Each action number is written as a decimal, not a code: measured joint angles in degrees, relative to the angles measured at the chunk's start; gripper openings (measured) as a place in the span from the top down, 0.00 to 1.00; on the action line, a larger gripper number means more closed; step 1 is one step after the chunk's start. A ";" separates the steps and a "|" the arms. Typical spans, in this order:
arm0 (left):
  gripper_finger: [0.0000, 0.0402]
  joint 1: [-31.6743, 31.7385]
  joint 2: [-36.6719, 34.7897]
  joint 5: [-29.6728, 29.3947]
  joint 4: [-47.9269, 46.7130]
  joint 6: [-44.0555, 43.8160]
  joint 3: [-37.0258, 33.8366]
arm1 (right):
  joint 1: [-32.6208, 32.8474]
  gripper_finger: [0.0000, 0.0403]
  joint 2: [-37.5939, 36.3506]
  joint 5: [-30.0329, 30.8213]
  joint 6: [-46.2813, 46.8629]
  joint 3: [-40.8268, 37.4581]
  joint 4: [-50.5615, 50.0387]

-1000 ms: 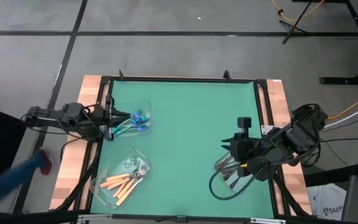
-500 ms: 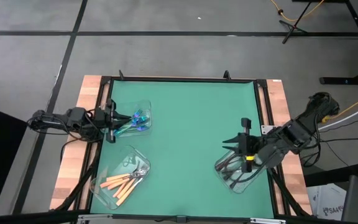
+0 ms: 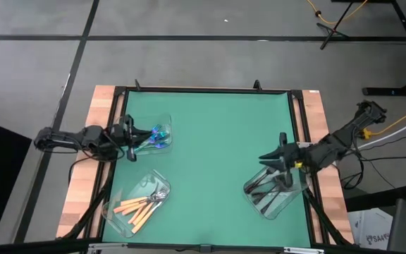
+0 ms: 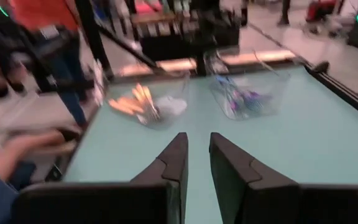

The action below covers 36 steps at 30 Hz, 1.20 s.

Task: Sort silverware by color (type)
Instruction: Return to Home Position

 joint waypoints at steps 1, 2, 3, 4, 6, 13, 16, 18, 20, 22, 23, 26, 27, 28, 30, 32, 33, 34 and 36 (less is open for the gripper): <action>0.92 0.48 0.00 0.20 0.67 0.00 -0.72 | 0.00 0.86 -1.73 -0.51 -0.86 -2.14 3.06; 0.92 1.08 0.00 0.61 1.41 -0.03 -1.45 | 0.00 0.86 -3.28 -0.96 -1.38 -4.22 5.96; 0.92 1.68 0.02 0.91 2.03 -0.04 -2.11 | 0.00 0.86 -4.77 -1.89 -2.03 -6.23 8.62; 0.92 2.37 0.02 1.07 2.65 -0.04 -2.69 | 0.00 0.86 -6.14 -2.71 -2.52 -7.99 10.93; 0.92 3.98 0.01 1.59 4.86 -0.59 -4.16 | 0.00 0.86 -8.55 -4.12 -3.15 -10.84 14.78; 0.92 9.90 -0.01 8.30 6.20 -2.80 -5.03 | 0.00 0.86 -17.12 -4.01 -7.47 -16.07 16.28; 0.92 12.21 -0.35 11.58 6.89 -3.18 -5.03 | 0.02 0.86 -20.81 -2.82 -8.70 -17.84 16.15; 0.92 13.55 -0.35 13.34 6.75 -4.21 -5.03 | 0.02 0.86 -23.21 -2.90 -8.73 -19.27 15.88; 0.92 14.55 -0.35 14.61 6.31 -4.61 -5.03 | 0.02 0.86 -25.40 -2.90 -8.73 -20.67 16.08; 0.92 15.32 -0.35 15.47 6.31 -4.68 -5.03 | 0.02 0.86 -27.22 -2.85 -8.76 -22.54 16.70; 0.92 15.57 -0.35 15.65 6.29 -4.99 -5.03 | 0.02 0.86 -27.97 -2.88 -8.71 -23.69 16.97; 0.92 16.17 -0.35 15.68 5.88 -6.19 -5.03 | 0.02 0.86 -29.93 -2.39 -7.90 -27.10 18.76; 0.92 16.18 -0.35 15.70 5.72 -6.47 -5.03 | 0.02 0.86 -30.51 -2.42 -7.59 -28.31 20.08; 0.92 16.18 -0.35 15.73 5.70 -7.01 -5.03 | 0.02 0.86 -31.08 -2.47 -7.57 -29.44 20.80; 0.92 16.18 -0.35 15.71 5.77 -7.71 -5.03 | 0.02 0.86 -32.32 -2.89 -7.61 -31.37 20.83; 0.92 16.18 -0.35 15.94 5.79 -7.78 -5.03 | 0.02 0.86 -33.86 -2.90 -7.73 -33.11 20.90; 0.92 16.18 -0.35 16.29 5.78 -7.79 -5.03 | 0.02 0.86 -34.69 -2.90 -7.67 -33.98 20.99; 0.92 16.18 -0.35 16.79 5.77 -7.80 -5.03 | 0.02 0.86 -35.52 -2.83 -7.51 -34.82 21.08; 0.92 16.18 -0.35 17.61 5.72 -8.29 -5.03 | 0.02 0.86 -37.32 -1.94 -7.24 -36.43 21.65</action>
